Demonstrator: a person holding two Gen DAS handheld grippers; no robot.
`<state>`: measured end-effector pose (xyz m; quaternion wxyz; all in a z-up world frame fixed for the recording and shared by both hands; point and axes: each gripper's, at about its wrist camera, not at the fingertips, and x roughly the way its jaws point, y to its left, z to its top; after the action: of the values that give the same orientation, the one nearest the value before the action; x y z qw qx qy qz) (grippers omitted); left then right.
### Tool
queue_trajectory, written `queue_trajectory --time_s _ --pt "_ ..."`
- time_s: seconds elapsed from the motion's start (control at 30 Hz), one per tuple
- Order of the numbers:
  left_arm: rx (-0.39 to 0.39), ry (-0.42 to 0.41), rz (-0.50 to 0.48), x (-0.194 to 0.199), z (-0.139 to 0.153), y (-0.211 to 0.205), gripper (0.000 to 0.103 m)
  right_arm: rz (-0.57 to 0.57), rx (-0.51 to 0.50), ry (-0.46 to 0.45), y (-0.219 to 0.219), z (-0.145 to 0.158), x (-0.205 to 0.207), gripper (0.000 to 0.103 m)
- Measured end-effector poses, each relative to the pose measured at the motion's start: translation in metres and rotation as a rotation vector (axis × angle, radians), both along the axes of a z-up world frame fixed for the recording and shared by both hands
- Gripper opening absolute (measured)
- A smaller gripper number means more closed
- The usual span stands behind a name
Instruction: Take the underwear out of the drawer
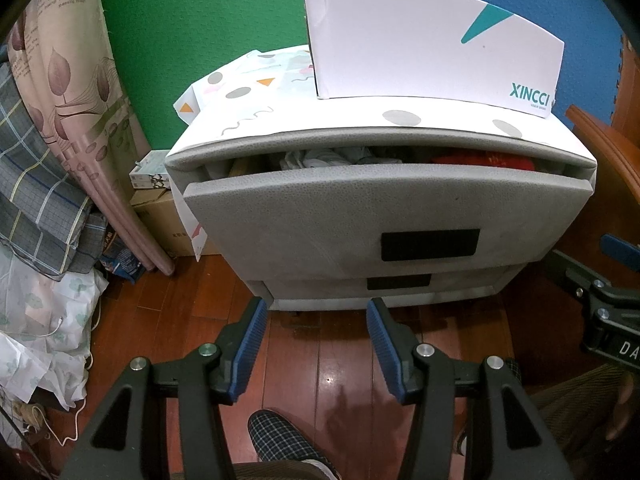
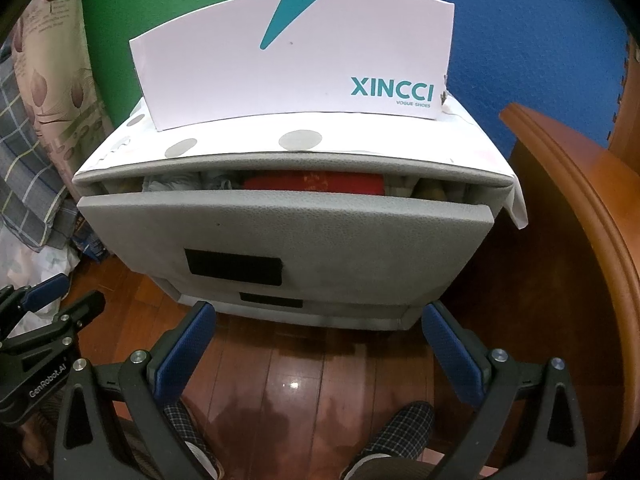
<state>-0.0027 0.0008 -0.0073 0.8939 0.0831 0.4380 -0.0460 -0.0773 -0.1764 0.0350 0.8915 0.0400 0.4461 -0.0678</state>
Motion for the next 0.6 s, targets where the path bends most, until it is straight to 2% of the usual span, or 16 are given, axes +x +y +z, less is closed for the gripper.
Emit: queue_trajectory --time_s 0.6 --pt "-0.001 0.011 0.003 -0.0022 -0.0024 -0.0007 0.053 -0.006 0.011 0.010 -0.0001 0.0001 0.0002 0.102"
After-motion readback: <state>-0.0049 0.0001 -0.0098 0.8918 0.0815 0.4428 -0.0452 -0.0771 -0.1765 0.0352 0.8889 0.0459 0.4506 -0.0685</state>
